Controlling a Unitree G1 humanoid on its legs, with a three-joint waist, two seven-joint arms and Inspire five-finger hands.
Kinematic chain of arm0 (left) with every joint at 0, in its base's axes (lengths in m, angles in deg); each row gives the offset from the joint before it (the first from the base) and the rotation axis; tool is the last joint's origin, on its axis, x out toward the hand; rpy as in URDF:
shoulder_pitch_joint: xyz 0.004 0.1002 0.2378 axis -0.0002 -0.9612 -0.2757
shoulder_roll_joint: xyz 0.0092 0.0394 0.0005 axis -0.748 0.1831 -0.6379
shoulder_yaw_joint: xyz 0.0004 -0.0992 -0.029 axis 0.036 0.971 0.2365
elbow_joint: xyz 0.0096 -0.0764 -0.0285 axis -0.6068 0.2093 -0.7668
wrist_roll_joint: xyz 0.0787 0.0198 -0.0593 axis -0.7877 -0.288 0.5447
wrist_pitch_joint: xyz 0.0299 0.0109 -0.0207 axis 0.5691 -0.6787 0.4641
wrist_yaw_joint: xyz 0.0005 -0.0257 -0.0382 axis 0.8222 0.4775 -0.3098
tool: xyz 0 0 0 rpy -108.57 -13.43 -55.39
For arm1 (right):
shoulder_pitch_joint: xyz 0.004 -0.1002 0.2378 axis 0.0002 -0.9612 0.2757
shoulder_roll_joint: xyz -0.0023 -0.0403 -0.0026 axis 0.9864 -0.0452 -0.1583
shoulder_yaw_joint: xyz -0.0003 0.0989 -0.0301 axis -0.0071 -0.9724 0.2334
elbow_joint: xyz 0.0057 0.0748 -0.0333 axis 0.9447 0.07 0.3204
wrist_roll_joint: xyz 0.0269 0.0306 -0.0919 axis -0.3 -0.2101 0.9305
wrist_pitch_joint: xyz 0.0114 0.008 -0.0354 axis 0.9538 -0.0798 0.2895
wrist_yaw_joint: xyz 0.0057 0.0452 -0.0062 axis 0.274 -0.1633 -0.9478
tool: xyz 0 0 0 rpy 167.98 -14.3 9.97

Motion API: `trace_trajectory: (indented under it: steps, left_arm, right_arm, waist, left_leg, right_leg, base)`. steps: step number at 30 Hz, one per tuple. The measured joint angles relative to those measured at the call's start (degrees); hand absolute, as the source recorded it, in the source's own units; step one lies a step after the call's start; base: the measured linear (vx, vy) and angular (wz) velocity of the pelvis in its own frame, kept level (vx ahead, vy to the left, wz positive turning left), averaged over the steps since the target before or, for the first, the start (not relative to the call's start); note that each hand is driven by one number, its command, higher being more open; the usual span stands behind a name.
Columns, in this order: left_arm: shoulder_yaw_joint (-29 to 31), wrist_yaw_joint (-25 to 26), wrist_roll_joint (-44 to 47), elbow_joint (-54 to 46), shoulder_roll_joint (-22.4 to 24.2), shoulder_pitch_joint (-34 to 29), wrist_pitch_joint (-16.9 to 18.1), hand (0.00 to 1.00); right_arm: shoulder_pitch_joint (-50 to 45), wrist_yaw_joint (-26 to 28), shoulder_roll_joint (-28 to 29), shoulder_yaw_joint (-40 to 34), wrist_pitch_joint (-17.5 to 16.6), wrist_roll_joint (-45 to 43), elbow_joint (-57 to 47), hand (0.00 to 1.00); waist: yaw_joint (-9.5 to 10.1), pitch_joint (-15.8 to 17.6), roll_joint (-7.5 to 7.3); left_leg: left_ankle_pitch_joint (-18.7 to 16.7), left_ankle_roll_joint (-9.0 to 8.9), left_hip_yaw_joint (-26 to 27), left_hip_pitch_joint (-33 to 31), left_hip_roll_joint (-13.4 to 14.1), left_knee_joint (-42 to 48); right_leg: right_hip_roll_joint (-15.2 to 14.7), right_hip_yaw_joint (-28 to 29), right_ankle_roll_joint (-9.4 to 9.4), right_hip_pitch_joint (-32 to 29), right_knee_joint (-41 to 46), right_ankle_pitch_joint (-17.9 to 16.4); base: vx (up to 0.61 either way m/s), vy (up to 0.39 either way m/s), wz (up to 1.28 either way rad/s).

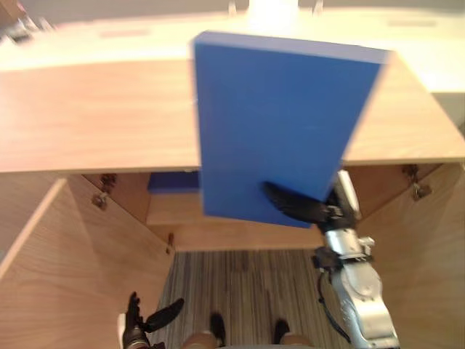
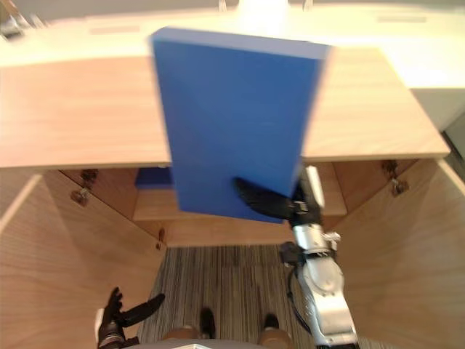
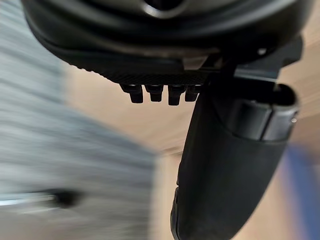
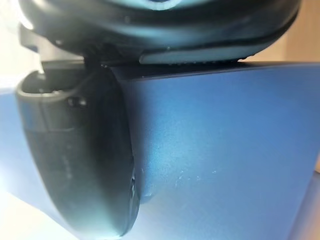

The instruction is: Walk over to the cabinet, pick up the folder, carry it to the office cabinet, place the folder inside the office cabinet, then close the office cabinet door

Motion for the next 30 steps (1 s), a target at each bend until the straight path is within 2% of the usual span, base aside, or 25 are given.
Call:
trace_trajectory:
  steps: [2, 4, 6, 7, 10, 12, 14, 17, 19, 21, 25, 30]
  left_arm:
    - [-2.5, 0.57, 0.06, 2.32, -2.87, 4.43, 0.42, 1.0]
    - [-2.66, 1.19, 0.16, 3.59, -3.52, 6.88, 0.7, 1.0]
    - [-2.71, 2.32, 0.91, 3.35, -4.1, 9.97, 1.66, 1.0]
    - [-2.86, 2.65, 1.06, 3.19, -4.36, 10.77, 1.95, 1.0]
    - [-4.33, 4.21, 1.38, 3.34, -5.5, 15.14, 2.55, 1.0]
    - [-4.4, 4.62, 1.43, 2.49, -5.46, 17.51, 2.71, 1.0]
    - [-4.37, 4.85, 2.07, 0.27, -5.07, 19.01, 2.77, 1.0]
    - [-4.3, 4.15, 4.23, -4.03, -4.21, 20.51, 2.77, 1.0]
    - [-4.23, 3.89, 5.82, -6.37, -3.67, 20.87, 2.86, 1.0]
    - [-3.83, 3.84, 5.86, -7.54, -3.42, 20.91, 2.86, 1.0]
    - [-3.72, 3.84, 7.4, -8.71, -3.23, 20.92, 3.43, 1.0]
    - [-3.74, 4.92, 8.02, -8.66, -3.28, 20.93, 3.4, 1.0]
  right_arm:
    - [6.83, -0.16, -3.38, 7.7, 0.02, 5.01, 4.58, 0.0]
    - [9.73, -0.03, -4.85, 11.29, 0.03, 8.89, 6.3, 0.0]
    - [12.56, -0.05, -6.97, 13.63, 0.05, 12.37, 7.6, 0.0]
    - [13.26, -0.07, -7.35, 13.67, 0.08, 12.86, 8.0, 0.0]
    - [16.94, -1.93, -7.7, 12.66, 0.76, 13.23, 11.55, 0.0]
    - [17.81, -2.79, -7.31, 10.21, 1.51, 12.69, 11.81, 0.0]
    - [18.28, -3.64, -5.62, 6.76, 1.77, 9.62, 11.66, 0.0]
    - [21.13, -5.63, -1.11, 0.56, 2.54, -1.81, 11.57, 0.0]
    - [25.08, -8.8, 1.61, -3.92, 2.53, -11.23, 10.25, 0.0]
    - [28.02, -10.56, 2.82, -6.91, 2.47, -15.11, 9.23, 0.0]
    - [35.62, -16.1, 3.53, -13.53, -0.8, -23.98, 9.06, 0.0]
    - [41.79, -21.8, 5.37, -19.08, -2.87, -33.55, 11.8, 0.0]
  waist:
    - [0.53, 4.08, 0.69]
    - [0.68, 6.25, 1.27]
    - [0.67, 9.9, 1.93]
    - [0.68, 10.42, 2.02]
    - [0.72, 10.72, 2.34]
    - [1.0, 11.53, 2.57]
    - [1.41, 11.85, 2.62]
    - [2.39, 12.72, 2.45]
    - [3.46, 12.85, 2.43]
    - [3.83, 12.87, 2.42]
    - [4.74, 12.88, 2.42]
    - [5.31, 12.87, 2.42]
  left_leg:
    - [-1.93, -0.01, -0.11, -7.52, 1.49, 7.27]
    - [-3.2, 0.15, -0.07, -12.02, 2.05, 11.64]
    - [-4.77, 0.57, 0.04, -18.61, 2.81, 17.98]
    - [-5.1, 0.76, 0.11, -20.48, 3.01, 19.44]
    - [-7.3, 1.06, -0.18, -31.24, 4.36, 28.02]
    - [-8.65, 1.23, -0.89, -35.87, 4.77, 32.69]
    - [-9.79, 0.83, -1.54, -40.78, 5.16, 36.46]
    - [-9.92, 0.83, -1.82, -46.63, 5.32, 39.96]
    - [-10.27, 0.89, -2.02, -50.13, 5.65, 42.69]
    - [-10.36, 1.0, -2.34, -51.83, 5.86, 44.2]
    - [-10.63, 0.73, -3.01, -54.6, 6.15, 46.17]
    - [-10.64, 0.68, -3.67, -55.26, 6.25, 46.39]
  right_leg:
    - [0.43, 0.28, -0.16, -7.32, 6.41, -2.48]
    - [0.35, 0.98, -0.14, -12.42, 11.61, -4.1]
    - [-0.09, 1.81, -0.22, -20.02, 19.39, -6.08]
    - [-0.16, 2.07, -0.23, -22.09, 21.06, -6.46]
    - [-0.25, 2.97, -0.29, -33.21, 29.94, -8.79]
    - [-0.92, 2.92, -0.21, -37.72, 35.03, -10.55]
    - [-1.21, 2.75, -0.21, -42.44, 39.31, -11.99]
    - [-1.9, 2.8, -0.37, -48.73, 44.12, -13.23]
    - [-2.04, 3.27, -0.85, -52.55, 47.53, -13.96]
    - [-2.03, 3.3, -1.04, -54.21, 49.22, -14.54]
    - [-2.05, 3.1, -1.23, -56.88, 51.57, -15.53]
    - [-2.04, 2.49, -1.49, -57.27, 51.96, -15.89]
  base:
    - [-0.25, -0.041, -0.09]
    - [-0.2, 0.01, -0.12]
    - [-0.21, 0.052, -0.13]
    - [-0.19, 0.035, -0.11]
    - [-0.18, 0.019, -0.11]
    - [-0.18, 0.006, 0.06]
    - [-0.18, -0.018, 0.11]
    - [-0.1, -0.059, 0.09]
    - [-0.05, -0.099, 0.03]
    - [-0.02, -0.067, 0.01]
    - [-0.03, -0.077, 0.03]
    - [-0.03, -0.072, 0.03]
